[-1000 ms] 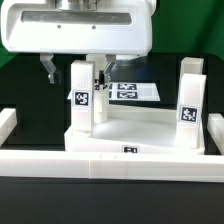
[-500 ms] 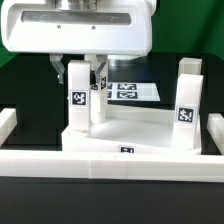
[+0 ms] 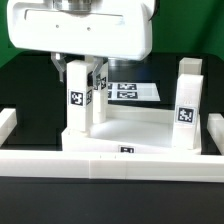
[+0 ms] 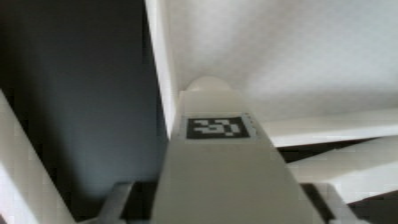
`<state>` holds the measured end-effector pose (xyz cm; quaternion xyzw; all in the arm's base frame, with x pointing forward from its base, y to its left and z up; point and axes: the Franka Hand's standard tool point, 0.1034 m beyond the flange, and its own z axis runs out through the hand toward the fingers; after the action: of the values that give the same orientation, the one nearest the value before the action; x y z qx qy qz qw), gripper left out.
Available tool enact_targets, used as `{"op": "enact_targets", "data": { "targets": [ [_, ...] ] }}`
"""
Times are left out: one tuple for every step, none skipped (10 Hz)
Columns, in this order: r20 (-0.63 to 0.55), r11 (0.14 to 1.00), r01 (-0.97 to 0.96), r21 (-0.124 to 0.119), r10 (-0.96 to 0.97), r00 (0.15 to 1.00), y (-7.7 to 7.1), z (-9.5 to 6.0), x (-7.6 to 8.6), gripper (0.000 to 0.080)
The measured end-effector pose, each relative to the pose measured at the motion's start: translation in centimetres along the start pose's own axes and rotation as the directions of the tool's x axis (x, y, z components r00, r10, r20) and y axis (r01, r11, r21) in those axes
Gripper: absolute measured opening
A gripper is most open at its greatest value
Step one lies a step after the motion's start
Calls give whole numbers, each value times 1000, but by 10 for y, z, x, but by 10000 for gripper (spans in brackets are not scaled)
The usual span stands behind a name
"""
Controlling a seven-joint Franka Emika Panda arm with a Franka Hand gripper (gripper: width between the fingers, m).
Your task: Assemble desk
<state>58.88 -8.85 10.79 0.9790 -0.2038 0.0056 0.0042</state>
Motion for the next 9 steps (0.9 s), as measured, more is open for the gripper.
{"op": "enact_targets", "data": {
  "targets": [
    [0, 999, -38, 1, 38, 999, 0, 0, 0, 290],
    [9, 983, -181, 25, 181, 984, 2, 1, 0, 290],
    [13, 962, -270, 33, 270, 963, 3, 1, 1, 290],
    [13, 937, -348, 35, 348, 937, 2, 1, 1, 290],
    [22, 882, -469, 43, 468, 883, 3, 2, 2, 290],
    [30, 848, -528, 48, 527, 849, 3, 2, 2, 290],
    [36, 809, -585, 48, 584, 811, 4, 2, 2, 290],
    [41, 750, -660, 46, 659, 751, 4, 2, 3, 290],
    [45, 693, -719, 43, 718, 695, 3, 2, 3, 290]
  ]
}}
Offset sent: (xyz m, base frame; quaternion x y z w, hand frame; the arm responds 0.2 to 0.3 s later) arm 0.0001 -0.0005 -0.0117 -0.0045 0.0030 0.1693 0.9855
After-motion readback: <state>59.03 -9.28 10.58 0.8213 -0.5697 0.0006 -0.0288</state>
